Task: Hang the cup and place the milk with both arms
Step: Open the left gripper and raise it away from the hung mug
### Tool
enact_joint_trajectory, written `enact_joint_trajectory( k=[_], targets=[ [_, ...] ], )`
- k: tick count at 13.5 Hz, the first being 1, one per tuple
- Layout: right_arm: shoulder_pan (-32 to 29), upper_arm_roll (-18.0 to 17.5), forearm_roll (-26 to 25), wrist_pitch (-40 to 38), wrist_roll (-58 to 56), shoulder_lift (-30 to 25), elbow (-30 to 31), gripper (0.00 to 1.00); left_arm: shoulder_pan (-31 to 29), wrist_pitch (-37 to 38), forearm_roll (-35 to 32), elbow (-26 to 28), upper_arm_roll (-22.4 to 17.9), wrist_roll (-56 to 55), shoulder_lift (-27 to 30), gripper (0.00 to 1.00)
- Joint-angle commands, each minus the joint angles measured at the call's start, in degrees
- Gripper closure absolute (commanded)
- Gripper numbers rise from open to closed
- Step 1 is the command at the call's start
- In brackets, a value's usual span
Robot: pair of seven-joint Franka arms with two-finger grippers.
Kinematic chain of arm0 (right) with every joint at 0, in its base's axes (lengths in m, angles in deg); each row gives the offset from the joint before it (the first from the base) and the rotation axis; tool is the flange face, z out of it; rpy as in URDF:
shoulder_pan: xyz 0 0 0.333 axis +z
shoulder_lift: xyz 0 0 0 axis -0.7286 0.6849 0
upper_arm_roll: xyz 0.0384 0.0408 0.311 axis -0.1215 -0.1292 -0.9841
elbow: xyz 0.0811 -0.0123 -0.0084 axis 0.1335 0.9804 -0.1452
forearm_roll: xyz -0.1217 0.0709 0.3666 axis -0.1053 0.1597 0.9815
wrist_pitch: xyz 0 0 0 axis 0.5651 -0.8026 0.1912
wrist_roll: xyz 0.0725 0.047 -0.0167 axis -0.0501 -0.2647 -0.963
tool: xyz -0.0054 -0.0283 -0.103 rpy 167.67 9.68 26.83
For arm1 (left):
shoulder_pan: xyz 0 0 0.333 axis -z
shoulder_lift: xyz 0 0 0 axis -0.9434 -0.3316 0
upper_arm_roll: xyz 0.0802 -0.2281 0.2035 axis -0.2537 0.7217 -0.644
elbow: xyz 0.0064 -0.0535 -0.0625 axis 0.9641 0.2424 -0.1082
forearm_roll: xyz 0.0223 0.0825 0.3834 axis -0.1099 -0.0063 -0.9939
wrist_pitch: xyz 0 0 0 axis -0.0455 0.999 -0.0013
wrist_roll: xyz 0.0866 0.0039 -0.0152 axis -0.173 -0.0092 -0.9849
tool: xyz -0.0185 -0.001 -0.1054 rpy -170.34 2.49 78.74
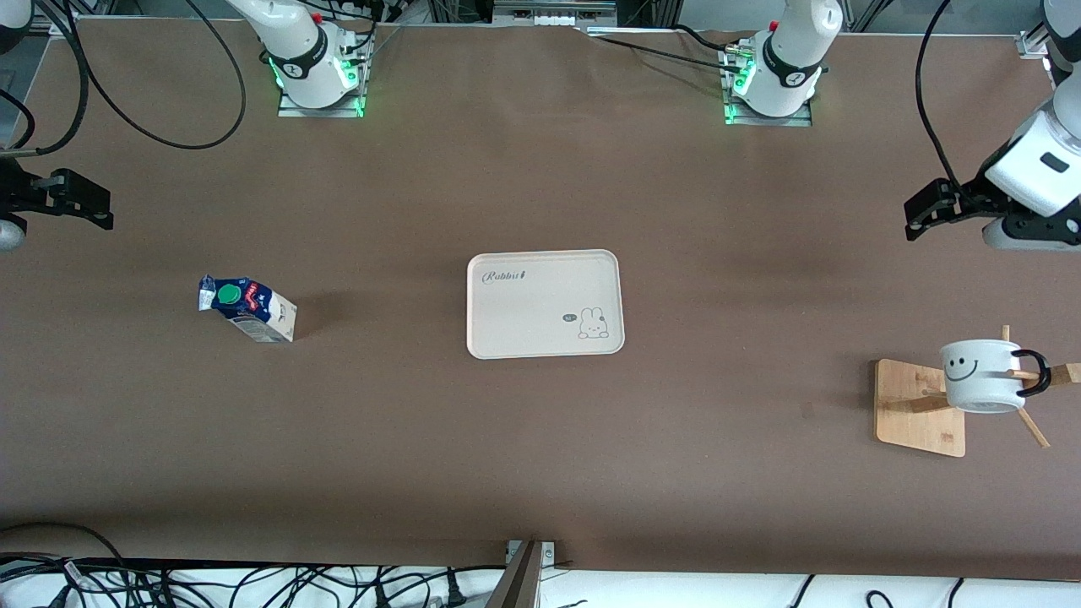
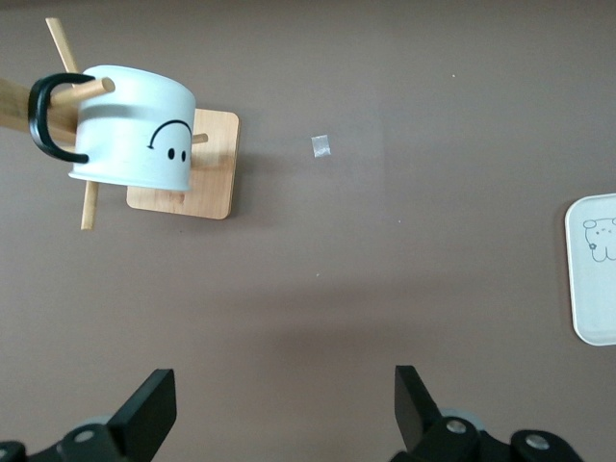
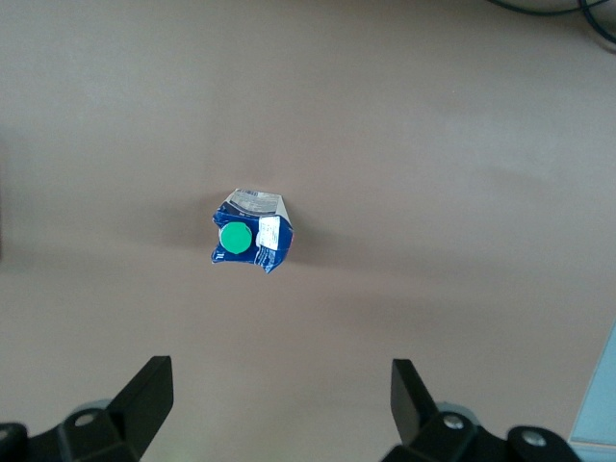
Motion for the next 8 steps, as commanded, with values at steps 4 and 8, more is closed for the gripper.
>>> enact_joint_trajectory(
  k=[4, 8],
  targets=[
    [-0.5, -0.4, 6.4, -1.8, 10.4, -1.1, 1.7, 0.00, 1.9, 4.0, -0.1, 0.1, -0.2, 3.7, 1.1, 0.00],
    [-0.4, -0.5, 6.3, -2.0, 10.7, -0.7, 1.7, 0.00, 1.9, 4.1, -0.1, -0.6, -0.1, 3.5, 0.8, 0.00]
  ],
)
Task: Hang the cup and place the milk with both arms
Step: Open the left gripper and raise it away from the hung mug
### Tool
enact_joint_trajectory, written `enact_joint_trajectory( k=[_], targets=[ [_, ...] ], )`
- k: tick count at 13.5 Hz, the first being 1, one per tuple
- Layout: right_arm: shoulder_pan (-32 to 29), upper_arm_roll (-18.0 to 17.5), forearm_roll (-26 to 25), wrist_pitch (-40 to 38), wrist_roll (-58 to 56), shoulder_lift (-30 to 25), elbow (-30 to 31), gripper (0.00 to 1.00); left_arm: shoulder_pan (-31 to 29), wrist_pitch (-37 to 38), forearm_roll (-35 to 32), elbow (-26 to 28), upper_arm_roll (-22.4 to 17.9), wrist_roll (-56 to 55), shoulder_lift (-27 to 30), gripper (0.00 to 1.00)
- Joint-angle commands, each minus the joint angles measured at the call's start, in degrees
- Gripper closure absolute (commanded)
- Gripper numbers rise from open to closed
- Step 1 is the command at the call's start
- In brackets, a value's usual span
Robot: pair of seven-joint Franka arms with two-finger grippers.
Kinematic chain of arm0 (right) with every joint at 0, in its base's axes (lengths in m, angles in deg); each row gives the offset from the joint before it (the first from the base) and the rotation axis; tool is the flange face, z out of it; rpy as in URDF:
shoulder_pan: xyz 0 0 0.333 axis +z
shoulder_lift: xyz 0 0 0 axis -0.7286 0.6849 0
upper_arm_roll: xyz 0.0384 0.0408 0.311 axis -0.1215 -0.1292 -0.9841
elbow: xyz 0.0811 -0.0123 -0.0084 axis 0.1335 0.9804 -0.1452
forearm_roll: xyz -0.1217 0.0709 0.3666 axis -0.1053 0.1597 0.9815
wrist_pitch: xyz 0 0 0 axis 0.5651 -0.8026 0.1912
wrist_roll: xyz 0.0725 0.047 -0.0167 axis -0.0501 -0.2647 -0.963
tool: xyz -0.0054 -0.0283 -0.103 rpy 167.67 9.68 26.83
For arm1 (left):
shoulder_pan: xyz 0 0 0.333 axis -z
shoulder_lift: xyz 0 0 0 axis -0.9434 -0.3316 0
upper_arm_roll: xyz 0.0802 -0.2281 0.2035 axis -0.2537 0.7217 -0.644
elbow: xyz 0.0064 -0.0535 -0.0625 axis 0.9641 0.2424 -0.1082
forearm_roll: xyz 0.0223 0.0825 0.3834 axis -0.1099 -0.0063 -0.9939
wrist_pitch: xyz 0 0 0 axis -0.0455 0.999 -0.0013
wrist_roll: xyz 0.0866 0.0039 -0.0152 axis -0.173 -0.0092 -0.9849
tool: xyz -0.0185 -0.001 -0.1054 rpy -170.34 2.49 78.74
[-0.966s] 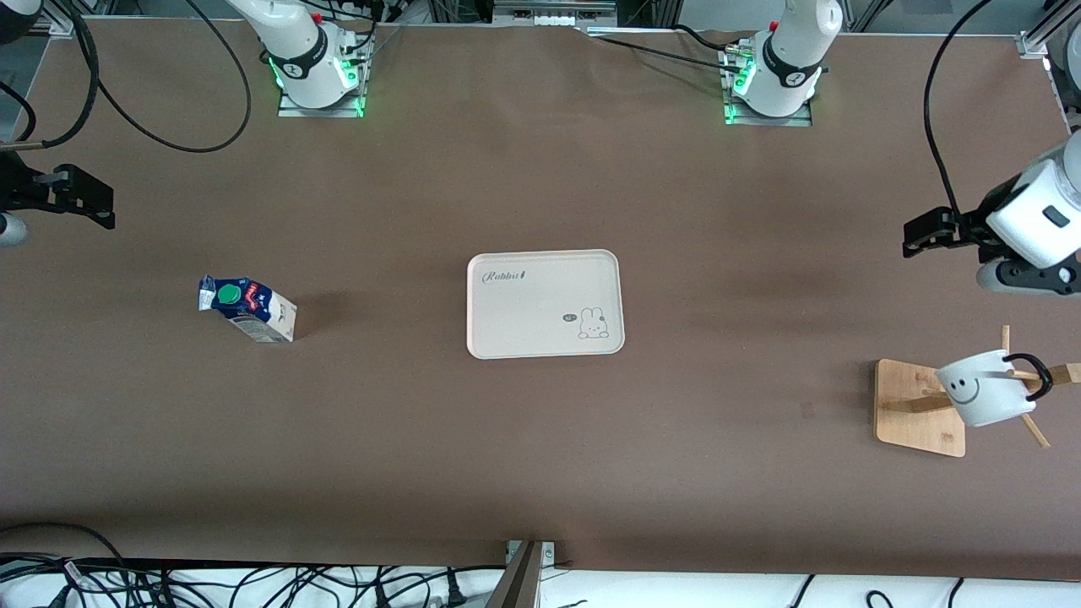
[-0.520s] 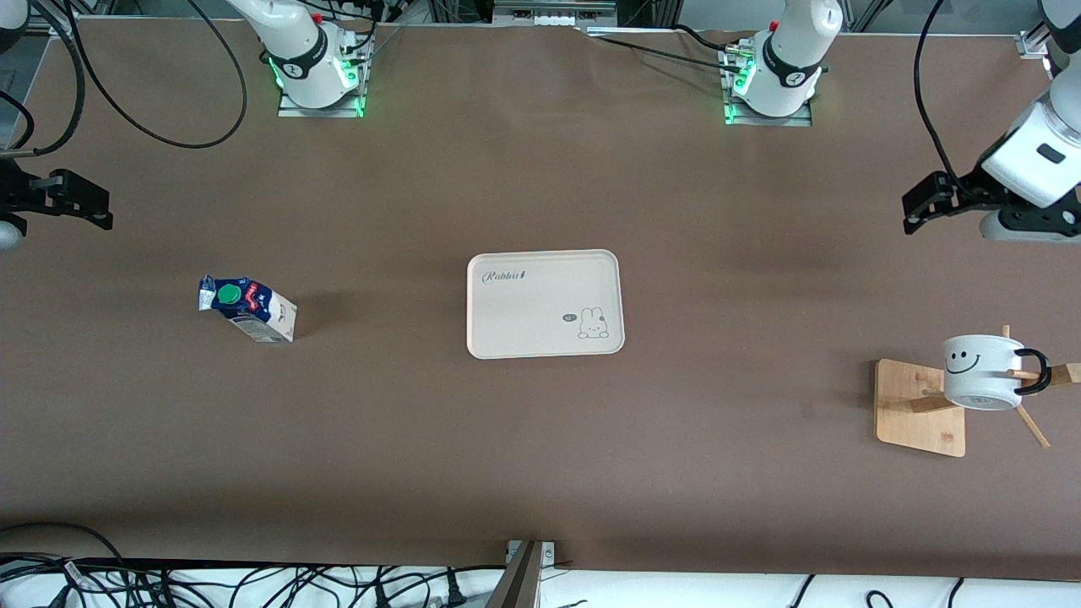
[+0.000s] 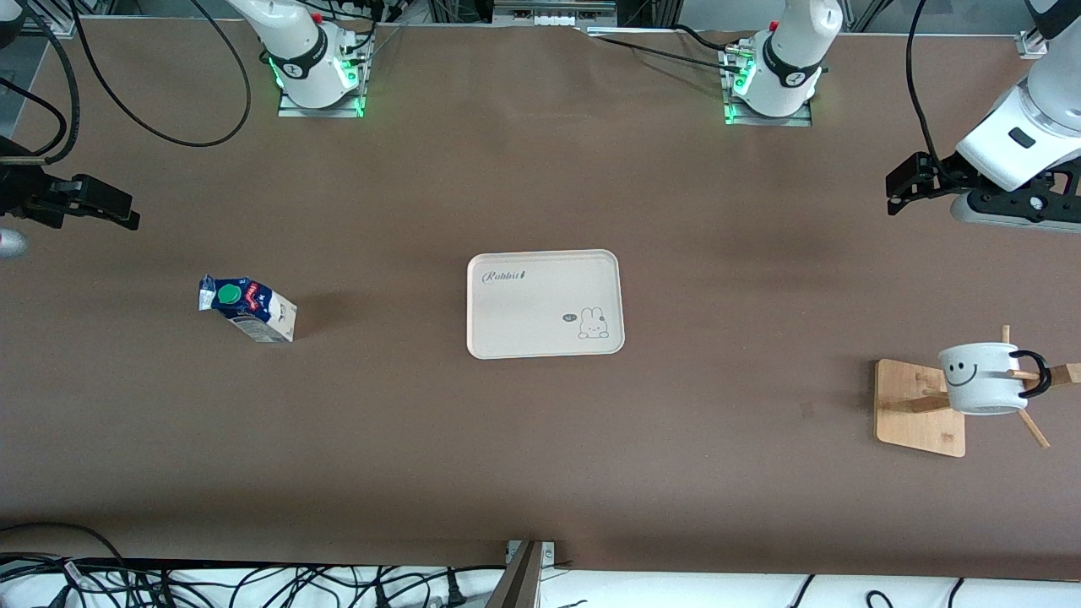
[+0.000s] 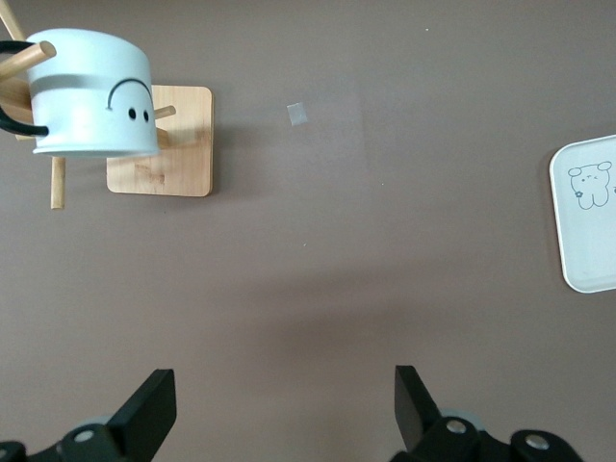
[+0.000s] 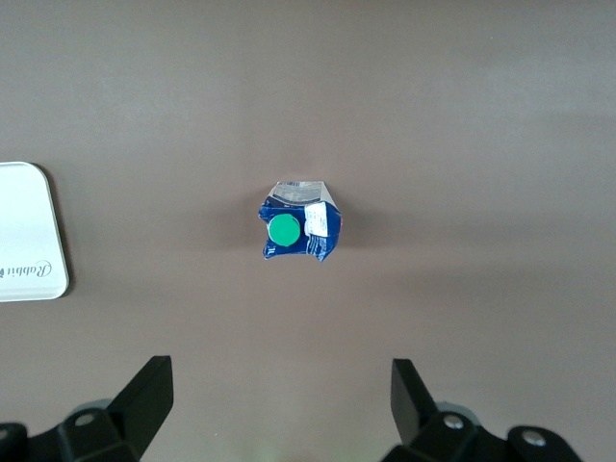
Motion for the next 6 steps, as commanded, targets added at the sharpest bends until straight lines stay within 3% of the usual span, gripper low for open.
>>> enact_joint_trajectory(
  k=[1, 6],
  targets=[
    [-0.2, -0.3, 0.8, -0.3, 0.4, -0.6, 1.0, 0.00, 0.3, 1.0, -0.1, -1.5, -0.2, 1.3, -0.5, 0.00],
    [-0.2, -0.3, 0.5, -0.5, 0.2, -0.4, 1.0, 0.00, 0.2, 1.0, 0.6, -1.7, -0.3, 0.8, -0.7, 0.00]
  ],
)
